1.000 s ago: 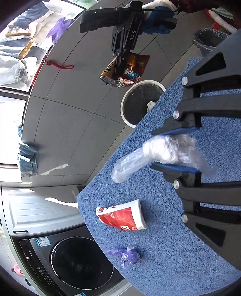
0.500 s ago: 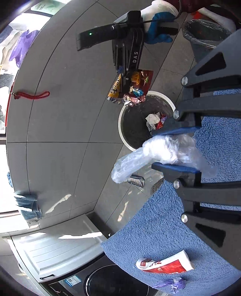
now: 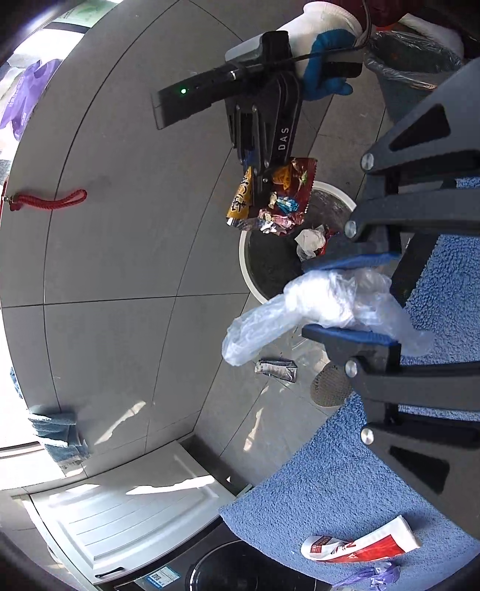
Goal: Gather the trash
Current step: 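Carry the white plastic bag and chip bag over the bin and release them, then move both open tools back over the purple bundle and toothpaste tube, then grasp the purple bundle with the left tool while the right tool grasps the toothpaste tube, then carry the purple bundle and toothpaste tube toward the bin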
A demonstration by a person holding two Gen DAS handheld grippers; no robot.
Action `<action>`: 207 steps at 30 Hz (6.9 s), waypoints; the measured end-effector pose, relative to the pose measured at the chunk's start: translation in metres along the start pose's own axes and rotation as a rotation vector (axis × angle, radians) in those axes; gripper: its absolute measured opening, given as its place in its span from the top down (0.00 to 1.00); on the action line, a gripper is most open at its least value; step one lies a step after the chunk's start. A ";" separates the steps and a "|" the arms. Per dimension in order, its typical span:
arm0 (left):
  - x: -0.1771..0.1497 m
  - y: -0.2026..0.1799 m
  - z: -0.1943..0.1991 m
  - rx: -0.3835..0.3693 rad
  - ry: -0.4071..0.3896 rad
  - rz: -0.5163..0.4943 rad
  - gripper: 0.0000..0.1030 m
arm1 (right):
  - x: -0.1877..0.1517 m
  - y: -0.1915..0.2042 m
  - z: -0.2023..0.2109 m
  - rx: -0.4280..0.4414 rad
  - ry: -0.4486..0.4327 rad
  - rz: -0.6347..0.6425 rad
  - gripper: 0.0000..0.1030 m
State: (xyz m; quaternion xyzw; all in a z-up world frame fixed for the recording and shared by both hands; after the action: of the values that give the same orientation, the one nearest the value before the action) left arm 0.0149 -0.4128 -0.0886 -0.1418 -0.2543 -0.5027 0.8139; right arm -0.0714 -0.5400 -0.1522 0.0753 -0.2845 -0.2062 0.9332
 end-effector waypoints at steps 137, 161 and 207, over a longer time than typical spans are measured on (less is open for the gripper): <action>-0.141 0.375 0.092 0.303 -0.140 0.676 0.24 | 0.100 0.365 -0.108 0.221 0.032 0.346 0.36; -0.185 0.355 0.123 0.355 -0.179 0.751 0.72 | 0.085 0.388 -0.086 0.369 0.031 0.357 0.80; -0.270 0.246 0.261 0.702 -0.280 0.790 0.72 | -0.015 0.374 0.022 0.343 -0.064 0.417 0.80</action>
State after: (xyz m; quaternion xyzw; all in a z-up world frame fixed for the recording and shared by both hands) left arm 0.0647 0.0275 -0.0161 -0.0117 -0.4402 -0.0201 0.8976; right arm 0.0324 -0.1964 -0.0450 0.1654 -0.3541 0.0396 0.9196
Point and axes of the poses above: each gripper's, at about its wrist camera, not at the fingertips, and z roughly against the way its jaws point, y to its left, x to its top, the point moved 3 cm from there along -z, roughly the way its jaws point, and after that the axes turned 1 degree about z, right-handed, at the moved point
